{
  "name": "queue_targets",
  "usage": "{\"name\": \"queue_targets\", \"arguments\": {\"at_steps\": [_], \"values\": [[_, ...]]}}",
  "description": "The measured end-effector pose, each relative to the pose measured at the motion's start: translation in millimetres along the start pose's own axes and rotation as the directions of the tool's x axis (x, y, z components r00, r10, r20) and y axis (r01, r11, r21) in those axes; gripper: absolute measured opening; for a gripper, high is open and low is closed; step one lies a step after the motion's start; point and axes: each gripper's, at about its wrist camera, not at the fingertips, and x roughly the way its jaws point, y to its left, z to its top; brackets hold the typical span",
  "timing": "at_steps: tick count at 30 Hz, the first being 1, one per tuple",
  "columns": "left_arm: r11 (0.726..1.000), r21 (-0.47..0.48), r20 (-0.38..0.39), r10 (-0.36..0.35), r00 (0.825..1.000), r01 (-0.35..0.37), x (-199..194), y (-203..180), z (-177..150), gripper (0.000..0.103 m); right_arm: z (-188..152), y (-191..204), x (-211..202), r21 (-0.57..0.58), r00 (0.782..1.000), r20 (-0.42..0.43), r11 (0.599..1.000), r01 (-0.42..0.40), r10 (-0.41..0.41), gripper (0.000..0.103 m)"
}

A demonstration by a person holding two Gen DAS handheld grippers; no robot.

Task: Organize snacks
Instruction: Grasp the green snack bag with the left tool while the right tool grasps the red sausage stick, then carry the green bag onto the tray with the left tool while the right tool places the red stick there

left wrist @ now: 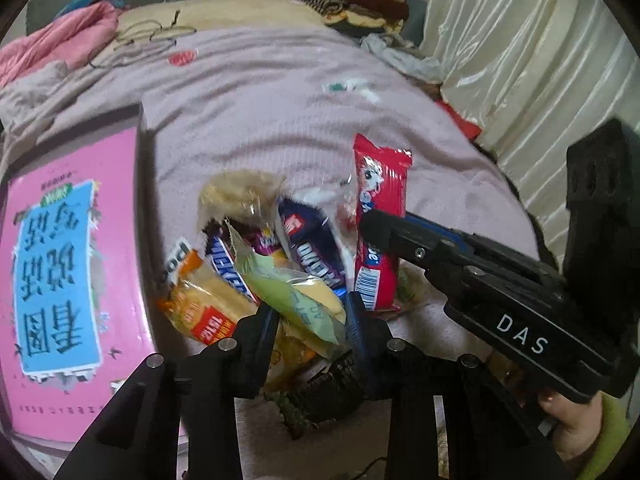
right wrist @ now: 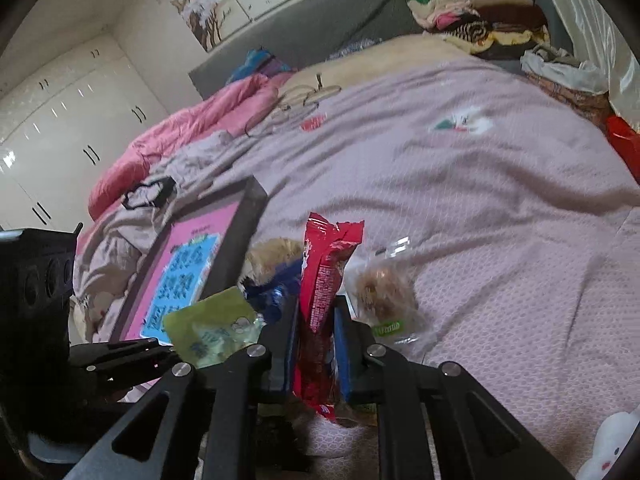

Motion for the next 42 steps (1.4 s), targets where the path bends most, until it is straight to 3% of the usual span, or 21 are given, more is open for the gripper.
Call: {"name": "queue_targets", "arguments": {"at_steps": [8, 16, 24, 32, 42], "values": [[0.999, -0.037, 0.064, 0.02, 0.998, -0.018, -40.5, 24.4, 0.9, 0.035, 8.5, 19.1, -22.8, -0.033, 0.995, 0.095, 0.999, -0.037, 0.04, 0.015], [0.988, -0.103, 0.091, 0.123, 0.988, -0.113, -75.3, 79.0, -15.4, 0.035, 10.5, 57.3, -19.6, -0.063, 0.988, 0.087, 0.99, -0.123, 0.128, 0.015], [0.964, -0.181, 0.08, 0.213, 0.974, -0.196, -90.1, 130.5, -36.0, 0.035, 2.0, 116.2, 7.4, -0.145, 0.978, 0.009, 0.968, -0.207, 0.21, 0.016], [0.941, -0.241, 0.052, 0.255, 0.966, -0.235, -84.5, 164.1, -51.2, 0.035, -19.8, 164.2, 45.8, -0.219, 0.973, -0.089, 0.949, -0.226, 0.211, 0.015], [0.924, -0.265, 0.021, 0.291, 0.956, -0.276, -74.8, 186.0, -62.1, 0.035, -34.8, 162.5, 69.8, -0.208, 0.976, -0.154, 0.96, -0.186, 0.156, 0.015]]}}
